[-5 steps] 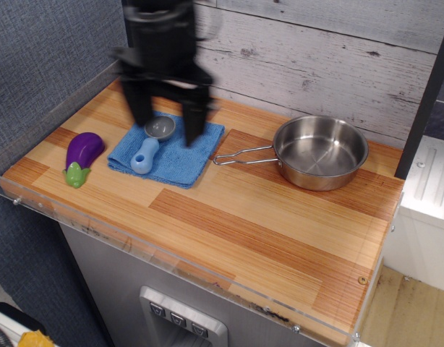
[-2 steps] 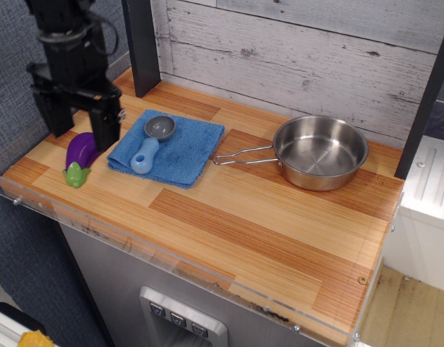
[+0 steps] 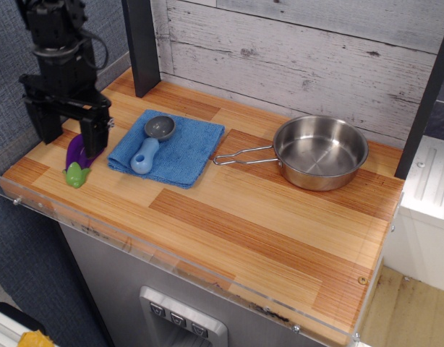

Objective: Place the purple eggplant in the silver pot.

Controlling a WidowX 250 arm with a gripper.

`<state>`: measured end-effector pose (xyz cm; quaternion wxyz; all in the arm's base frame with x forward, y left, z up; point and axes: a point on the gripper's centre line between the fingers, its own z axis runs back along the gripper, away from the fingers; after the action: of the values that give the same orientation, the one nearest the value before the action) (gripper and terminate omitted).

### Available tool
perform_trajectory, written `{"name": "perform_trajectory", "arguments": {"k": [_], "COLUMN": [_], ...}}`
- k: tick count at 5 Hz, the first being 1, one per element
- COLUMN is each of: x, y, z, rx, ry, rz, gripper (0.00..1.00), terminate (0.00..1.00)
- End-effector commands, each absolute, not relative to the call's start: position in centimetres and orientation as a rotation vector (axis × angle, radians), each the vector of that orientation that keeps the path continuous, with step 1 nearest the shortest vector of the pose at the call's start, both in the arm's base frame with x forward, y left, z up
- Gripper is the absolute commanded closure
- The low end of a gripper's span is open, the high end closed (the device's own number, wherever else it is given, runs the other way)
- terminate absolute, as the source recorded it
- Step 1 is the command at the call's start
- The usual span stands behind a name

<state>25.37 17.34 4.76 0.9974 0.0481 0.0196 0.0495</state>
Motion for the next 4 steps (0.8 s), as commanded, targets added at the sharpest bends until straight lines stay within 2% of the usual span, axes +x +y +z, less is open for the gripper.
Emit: {"name": "perform_trajectory", "arguments": {"k": [1, 4], "x": [25.4, 26.0], "y": [19.6, 19.2], "z": [4.6, 2.2], "rx": [0.131, 0.137], "ry": [0.052, 0.072], "rz": [0.102, 0.113], "gripper": [0.0, 0.0], "terminate": [0.0, 0.0]}}
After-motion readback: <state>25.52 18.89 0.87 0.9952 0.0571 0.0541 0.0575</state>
